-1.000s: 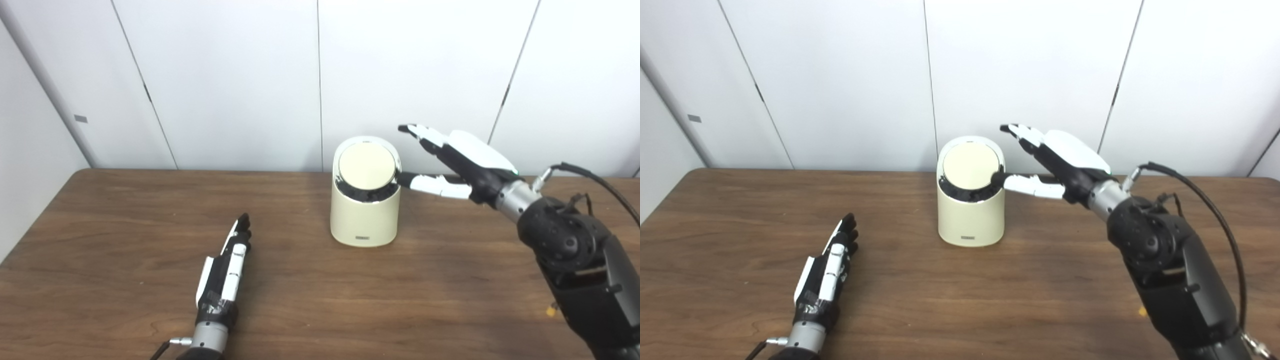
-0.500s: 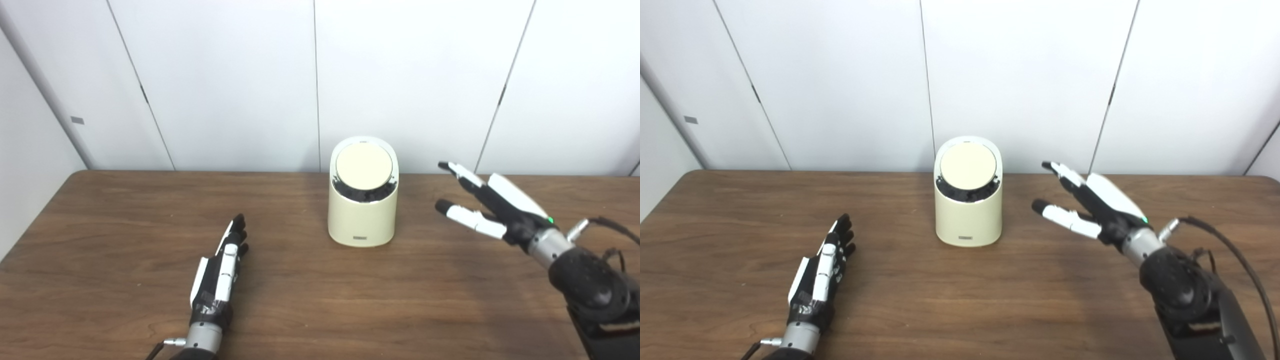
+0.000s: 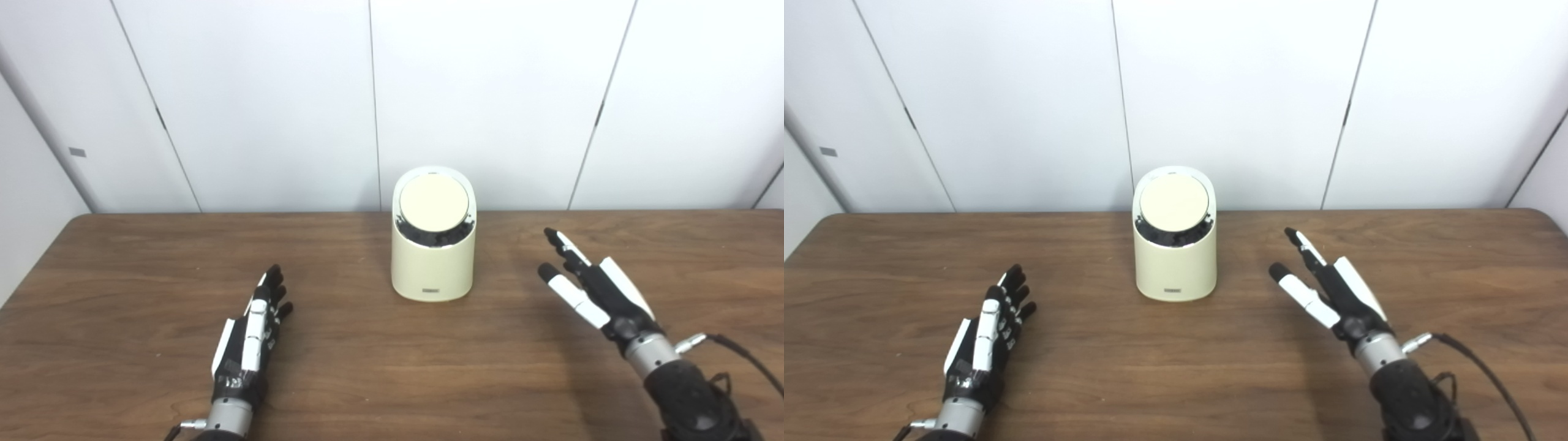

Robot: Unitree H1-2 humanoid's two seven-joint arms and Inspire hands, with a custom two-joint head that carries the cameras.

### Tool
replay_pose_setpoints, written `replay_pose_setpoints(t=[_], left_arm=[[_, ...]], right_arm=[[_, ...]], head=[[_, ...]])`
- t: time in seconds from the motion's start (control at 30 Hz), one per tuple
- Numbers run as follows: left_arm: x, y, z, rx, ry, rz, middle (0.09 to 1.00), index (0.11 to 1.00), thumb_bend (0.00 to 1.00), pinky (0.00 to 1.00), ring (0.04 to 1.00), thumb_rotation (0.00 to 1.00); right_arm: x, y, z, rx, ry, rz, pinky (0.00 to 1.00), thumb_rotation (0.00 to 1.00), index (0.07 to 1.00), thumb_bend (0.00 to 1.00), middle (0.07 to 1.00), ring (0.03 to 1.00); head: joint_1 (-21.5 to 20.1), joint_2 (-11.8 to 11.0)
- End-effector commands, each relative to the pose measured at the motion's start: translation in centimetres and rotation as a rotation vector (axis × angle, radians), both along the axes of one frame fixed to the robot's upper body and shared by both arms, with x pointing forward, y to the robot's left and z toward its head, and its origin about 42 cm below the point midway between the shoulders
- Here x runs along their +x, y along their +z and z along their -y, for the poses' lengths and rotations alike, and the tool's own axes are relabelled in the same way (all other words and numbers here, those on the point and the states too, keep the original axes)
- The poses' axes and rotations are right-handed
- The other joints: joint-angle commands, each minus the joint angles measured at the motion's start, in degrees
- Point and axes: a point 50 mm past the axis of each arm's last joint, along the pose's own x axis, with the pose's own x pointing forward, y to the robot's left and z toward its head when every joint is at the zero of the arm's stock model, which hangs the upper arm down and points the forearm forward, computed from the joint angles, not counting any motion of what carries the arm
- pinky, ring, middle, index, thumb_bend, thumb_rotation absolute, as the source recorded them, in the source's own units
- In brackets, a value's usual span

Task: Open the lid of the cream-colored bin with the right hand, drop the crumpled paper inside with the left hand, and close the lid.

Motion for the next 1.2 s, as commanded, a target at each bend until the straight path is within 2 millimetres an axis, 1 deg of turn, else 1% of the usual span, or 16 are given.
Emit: replay_pose_setpoints(t=[0.0,0.07,0.13,0.2,0.27,0.33,0.47,0.53,0.73,0.93,1.17], left_arm=[[-0.6,0.5,-0.9,0.015,0.015,0.013,1.000,1.000,0.47,1.00,1.000,0.99],[-0.8,0.4,-1.1,0.022,0.025,0.016,1.000,1.000,0.47,1.00,1.000,0.99],[-1.1,0.2,-1.3,0.025,0.038,0.025,1.000,1.000,0.47,1.00,1.000,1.00],[-1.3,0.2,-1.5,0.023,0.055,0.044,1.000,1.000,0.45,1.00,1.000,1.00],[-1.5,0.1,-1.7,0.016,0.069,0.069,1.000,1.000,0.45,1.00,1.000,1.00],[-1.6,0.1,-1.9,0.016,0.075,0.089,1.000,1.000,0.46,1.00,1.000,0.99],[-1.8,0.0,-2.3,0.021,0.073,0.105,1.000,1.000,0.52,1.00,1.000,0.95],[-1.9,0.1,-2.4,0.022,0.072,0.107,1.000,1.000,0.54,1.00,1.000,0.94],[-1.9,0.4,-3.0,0.024,0.084,0.117,1.000,1.000,0.52,1.00,1.000,0.93],[-1.7,0.6,-3.3,0.023,0.084,0.115,1.000,1.000,0.53,1.00,1.000,0.91],[-1.4,0.7,-3.0,0.019,0.079,0.108,1.000,1.000,0.52,1.00,1.000,0.91]], right_arm=[[0.1,0.9,0.0,0.030,-0.008,0.087,0.97,1.00,0.982,0.62,0.976,0.979],[-0.3,0.3,-0.2,0.085,-0.021,0.088,0.96,1.00,0.976,0.64,0.974,0.979],[-0.5,-0.3,-0.2,0.148,-0.036,0.090,0.96,1.00,0.976,0.63,0.976,0.981],[-0.8,-0.8,-0.3,0.223,-0.057,0.090,0.98,1.00,0.975,0.62,0.977,0.985],[-1.1,-1.3,-0.4,0.276,-0.079,0.091,0.99,1.00,0.975,0.62,0.977,0.986],[-1.3,-1.8,-0.3,0.317,-0.101,0.093,0.99,1.00,0.974,0.63,0.976,0.984],[-1.8,-2.7,0.1,0.376,-0.137,0.094,0.99,1.00,0.975,0.62,0.970,0.976],[-2.0,-3.2,0.4,0.392,-0.153,0.099,1.00,1.00,0.979,0.61,0.976,0.981],[-2.6,-4.8,1.3,0.415,-0.179,0.127,1.00,1.00,0.978,0.56,0.983,0.977],[-2.8,-4.9,1.5,0.406,-0.174,0.140,1.00,1.00,0.965,0.58,0.972,0.966],[-2.6,-5.1,1.8,0.432,-0.187,0.150,1.00,1.00,0.965,0.57,0.974,0.973]], head=[[-0.1,0.2],[0.0,0.5],[0.0,0.7],[0.0,1.1],[0.1,1.4],[0.2,1.7],[0.1,2.3],[0.3,2.7],[0.8,3.6],[0.4,4.2],[0.2,4.5]])
